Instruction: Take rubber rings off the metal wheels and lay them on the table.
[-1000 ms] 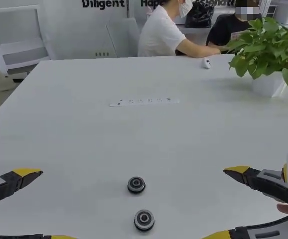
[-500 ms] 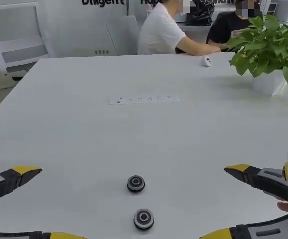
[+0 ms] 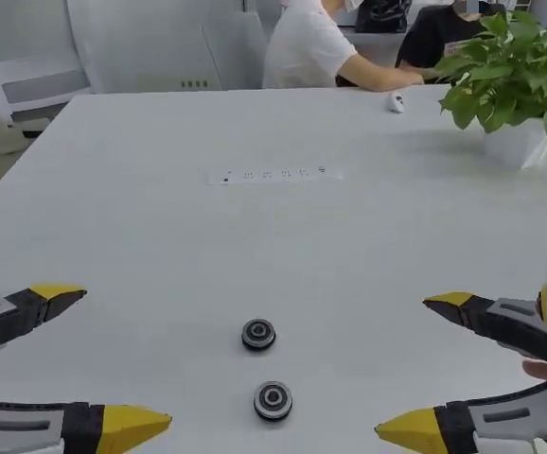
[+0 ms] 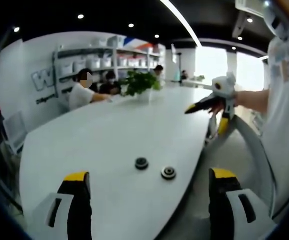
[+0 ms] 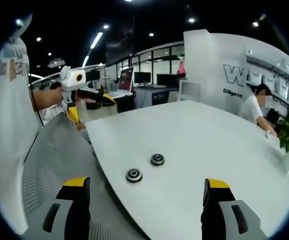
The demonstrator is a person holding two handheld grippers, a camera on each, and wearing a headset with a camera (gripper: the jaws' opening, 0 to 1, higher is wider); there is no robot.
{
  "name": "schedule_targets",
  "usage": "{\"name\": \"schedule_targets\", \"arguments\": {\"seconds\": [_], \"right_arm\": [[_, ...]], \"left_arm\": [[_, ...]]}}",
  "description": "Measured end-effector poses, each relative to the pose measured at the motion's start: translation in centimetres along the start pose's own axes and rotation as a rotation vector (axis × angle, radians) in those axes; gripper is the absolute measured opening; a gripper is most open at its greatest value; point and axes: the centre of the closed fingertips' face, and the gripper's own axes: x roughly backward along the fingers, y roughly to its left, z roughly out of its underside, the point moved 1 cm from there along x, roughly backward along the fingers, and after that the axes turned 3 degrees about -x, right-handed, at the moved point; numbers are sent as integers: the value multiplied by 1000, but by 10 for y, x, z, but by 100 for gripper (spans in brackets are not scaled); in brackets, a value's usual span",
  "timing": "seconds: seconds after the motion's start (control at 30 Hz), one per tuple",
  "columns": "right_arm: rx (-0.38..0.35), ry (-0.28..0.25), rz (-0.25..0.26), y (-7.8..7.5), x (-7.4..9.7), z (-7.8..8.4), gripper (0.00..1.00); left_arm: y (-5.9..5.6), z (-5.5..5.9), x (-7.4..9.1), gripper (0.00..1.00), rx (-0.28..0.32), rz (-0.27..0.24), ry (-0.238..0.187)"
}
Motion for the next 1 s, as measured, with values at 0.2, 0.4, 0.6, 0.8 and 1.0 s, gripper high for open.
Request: {"name": "schedule_targets", "arguments": {"seconds": [0.2, 0.4, 0.6, 0.8, 1.0], "right_arm": [[-1, 3, -6, 1, -2, 1, 93], [-1, -6, -7, -1, -4, 1, 92], [13, -25, -17, -1, -5, -6, 91], [23, -45, -24, -6, -10, -12, 90], [28, -47, -26, -12, -17, -12, 90]], "left_arm": [[0, 1, -5, 100, 0, 6, 5], [-3, 0, -11, 100, -9, 17, 2], [-2, -4, -14, 99, -35, 16, -3], [1, -5, -17, 98, -36, 16, -3], [5, -4, -20, 97, -41, 15, 10]]}}
